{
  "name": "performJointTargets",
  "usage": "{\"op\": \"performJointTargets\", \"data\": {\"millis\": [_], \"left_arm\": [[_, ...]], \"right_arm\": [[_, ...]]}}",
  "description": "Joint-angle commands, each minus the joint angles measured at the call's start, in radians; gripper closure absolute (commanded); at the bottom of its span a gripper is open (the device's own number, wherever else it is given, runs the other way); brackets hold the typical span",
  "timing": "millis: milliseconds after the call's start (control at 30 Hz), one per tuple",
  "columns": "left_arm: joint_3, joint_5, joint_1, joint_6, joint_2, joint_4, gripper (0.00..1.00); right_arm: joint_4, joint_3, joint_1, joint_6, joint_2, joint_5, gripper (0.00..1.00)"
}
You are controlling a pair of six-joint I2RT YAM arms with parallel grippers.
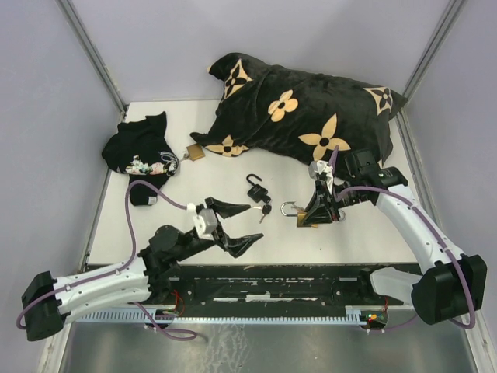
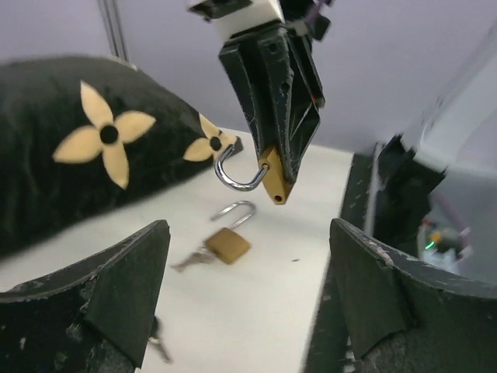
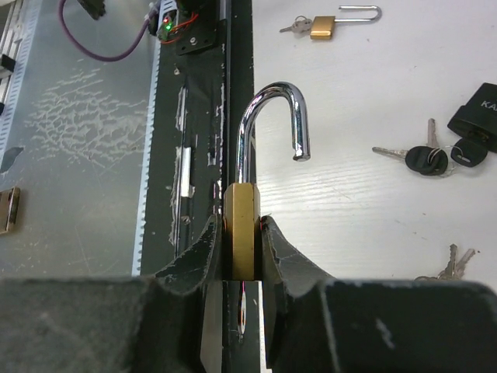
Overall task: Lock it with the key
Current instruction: Pick up the lock from the center of the board, then lock the lock.
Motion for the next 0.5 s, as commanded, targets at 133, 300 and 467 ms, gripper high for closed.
{"op": "performJointTargets", "data": {"millis": [133,300,467], "left_arm": [[0.152,0.301,-0.005,0.796,0.18,-0.062,0.15],[0.221,0.209,-0.079,0.981,0.312,-0.074,0.18],[0.255,0.08,-0.14,1.099,0.404,-0.047,0.22]], "right_arm": [[-0.291,0.099,0.007,-0.357,0.041,-0.074,0.98],[-0.318,0.112,0.016,-0.375,0.065,-0.067,0.98],[-0.378,0.136,0.033,-0.417,0.105,-0.065,0.98]]}}
